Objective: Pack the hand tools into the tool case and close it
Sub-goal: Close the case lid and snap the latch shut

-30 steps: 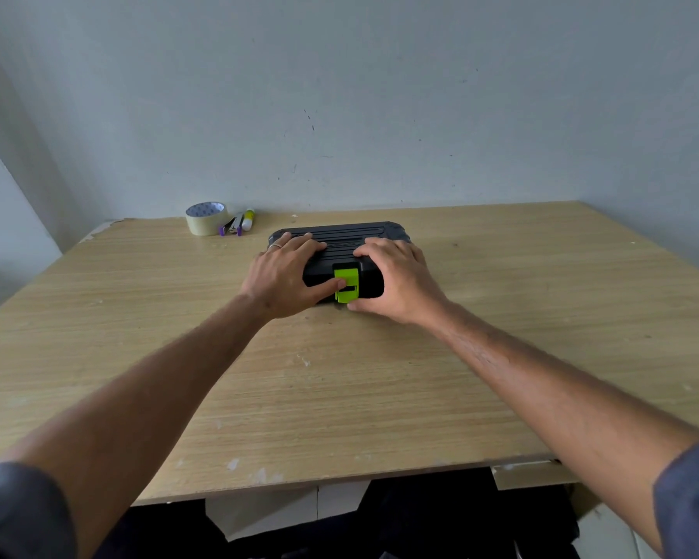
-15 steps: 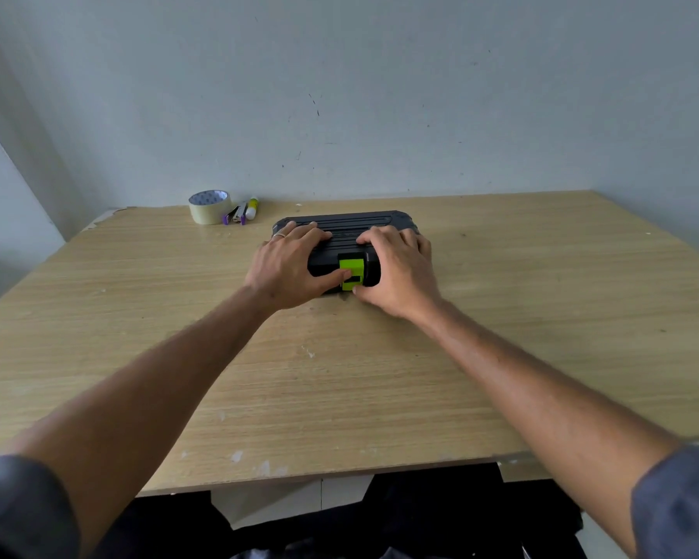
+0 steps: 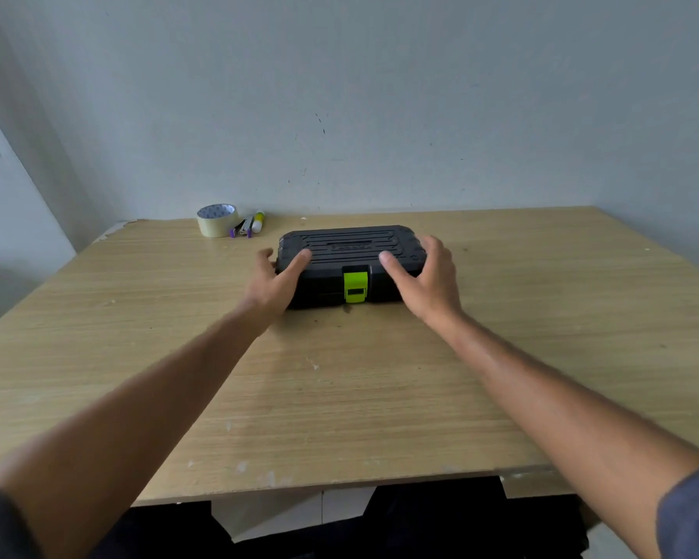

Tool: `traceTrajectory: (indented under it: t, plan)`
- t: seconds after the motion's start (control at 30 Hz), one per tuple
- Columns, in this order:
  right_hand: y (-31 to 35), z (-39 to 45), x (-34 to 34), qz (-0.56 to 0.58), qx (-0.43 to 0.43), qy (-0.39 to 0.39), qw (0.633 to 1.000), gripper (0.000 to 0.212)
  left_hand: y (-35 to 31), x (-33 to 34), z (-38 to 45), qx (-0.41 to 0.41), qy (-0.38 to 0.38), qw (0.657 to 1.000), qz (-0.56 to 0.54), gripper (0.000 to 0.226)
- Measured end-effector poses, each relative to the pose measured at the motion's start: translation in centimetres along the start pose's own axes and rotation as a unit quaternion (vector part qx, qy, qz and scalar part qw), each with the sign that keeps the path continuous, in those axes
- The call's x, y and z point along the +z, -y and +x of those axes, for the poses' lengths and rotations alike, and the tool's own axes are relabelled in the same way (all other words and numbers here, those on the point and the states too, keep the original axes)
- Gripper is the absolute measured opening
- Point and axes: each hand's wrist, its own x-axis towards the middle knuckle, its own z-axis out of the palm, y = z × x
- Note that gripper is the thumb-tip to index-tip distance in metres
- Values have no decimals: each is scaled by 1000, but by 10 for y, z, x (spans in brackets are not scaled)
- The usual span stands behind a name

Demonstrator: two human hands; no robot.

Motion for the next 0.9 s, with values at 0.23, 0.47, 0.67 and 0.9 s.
traceTrajectory:
  t: [0.23,0.47,0.67,0.9]
  plan:
    - [-6,7,6,166,92,32,981,64,2,9,0,7,31,993,-110,45]
    - [-3,15,19,185,77,1,980,55,4,9,17,5,23,992,-125,44]
    - [4,44,34,185,64,-6,981,55,5,3,50,-12,20,992,-122,57]
    - [-3,68,58,218,72,24,973,61,6,0,83,-10,43,991,-123,45]
